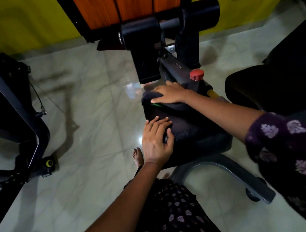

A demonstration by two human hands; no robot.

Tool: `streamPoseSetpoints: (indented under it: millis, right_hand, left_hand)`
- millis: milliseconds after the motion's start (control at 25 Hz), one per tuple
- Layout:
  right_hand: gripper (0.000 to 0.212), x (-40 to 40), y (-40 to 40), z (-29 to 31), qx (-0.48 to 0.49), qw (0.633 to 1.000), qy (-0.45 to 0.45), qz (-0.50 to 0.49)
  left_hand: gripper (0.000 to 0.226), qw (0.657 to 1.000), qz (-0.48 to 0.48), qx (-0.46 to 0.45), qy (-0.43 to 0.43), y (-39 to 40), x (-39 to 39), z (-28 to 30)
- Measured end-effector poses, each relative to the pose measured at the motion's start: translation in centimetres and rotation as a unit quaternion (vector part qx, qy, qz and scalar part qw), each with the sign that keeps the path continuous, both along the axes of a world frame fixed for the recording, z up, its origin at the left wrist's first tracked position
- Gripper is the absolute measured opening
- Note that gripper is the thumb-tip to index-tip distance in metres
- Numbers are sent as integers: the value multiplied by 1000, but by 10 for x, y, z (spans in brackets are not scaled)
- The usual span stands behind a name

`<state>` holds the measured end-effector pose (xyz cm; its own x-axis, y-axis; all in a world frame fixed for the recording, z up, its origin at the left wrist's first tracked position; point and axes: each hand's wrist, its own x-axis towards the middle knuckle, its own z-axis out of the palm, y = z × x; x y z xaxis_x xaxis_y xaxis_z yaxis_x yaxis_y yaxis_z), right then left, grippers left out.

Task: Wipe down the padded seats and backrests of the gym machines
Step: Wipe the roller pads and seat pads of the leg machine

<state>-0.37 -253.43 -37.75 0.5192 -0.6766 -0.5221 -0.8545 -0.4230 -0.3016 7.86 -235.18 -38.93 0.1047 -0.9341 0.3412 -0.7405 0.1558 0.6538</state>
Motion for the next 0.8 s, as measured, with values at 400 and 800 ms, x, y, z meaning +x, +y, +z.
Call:
streamPoseSetpoints:
  millis: [400,800]
  right_hand:
    - [55,-89,48,39,-57,991,45,-109]
    - [53,-130,160,26,-391,911,-77,-105]
  left_hand:
    - [25,999,2,36,40,-4,1,9]
    - [20,997,-39,41,55,-3,4,11]
